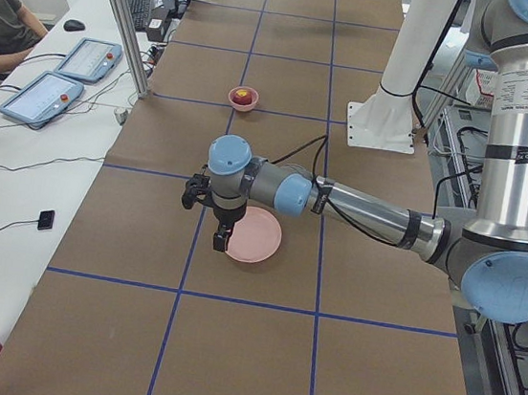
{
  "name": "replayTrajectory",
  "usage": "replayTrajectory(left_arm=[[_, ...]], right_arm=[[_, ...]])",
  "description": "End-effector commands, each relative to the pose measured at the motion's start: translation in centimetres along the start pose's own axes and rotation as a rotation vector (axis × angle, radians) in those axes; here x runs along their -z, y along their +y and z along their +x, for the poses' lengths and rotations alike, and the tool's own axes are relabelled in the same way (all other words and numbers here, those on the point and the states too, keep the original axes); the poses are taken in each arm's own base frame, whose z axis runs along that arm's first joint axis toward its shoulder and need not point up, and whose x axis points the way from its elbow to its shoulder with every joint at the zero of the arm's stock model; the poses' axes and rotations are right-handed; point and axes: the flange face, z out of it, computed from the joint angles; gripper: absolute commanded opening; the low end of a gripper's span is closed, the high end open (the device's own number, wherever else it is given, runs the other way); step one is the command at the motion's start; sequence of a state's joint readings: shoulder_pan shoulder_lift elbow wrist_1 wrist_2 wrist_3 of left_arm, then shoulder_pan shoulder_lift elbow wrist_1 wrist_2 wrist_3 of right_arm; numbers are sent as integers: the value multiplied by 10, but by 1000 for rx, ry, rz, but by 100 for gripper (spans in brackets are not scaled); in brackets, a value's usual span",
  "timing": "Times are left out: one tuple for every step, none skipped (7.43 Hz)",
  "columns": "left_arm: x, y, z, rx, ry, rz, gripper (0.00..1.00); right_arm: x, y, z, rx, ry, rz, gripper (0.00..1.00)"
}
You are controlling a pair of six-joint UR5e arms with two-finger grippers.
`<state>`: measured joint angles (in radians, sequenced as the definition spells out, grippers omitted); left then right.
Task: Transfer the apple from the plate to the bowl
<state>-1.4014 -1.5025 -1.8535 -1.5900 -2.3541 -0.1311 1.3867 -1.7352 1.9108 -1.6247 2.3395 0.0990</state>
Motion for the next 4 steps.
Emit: replayTrajectory(left_arm=[[1,1,-9,-34,-43,1,98],[-4,1,-15,-32,-46,-10,98],[-7,0,-17,-31,-47,-14,98],[-9,1,-20,-28,-48,-16,98]], right_arm=[[0,0,1,-1,3,0,100],[1,0,0,8,9,4,100],[0,0,1,9,11,2,100],[-1,0,3,7,23,2,100]])
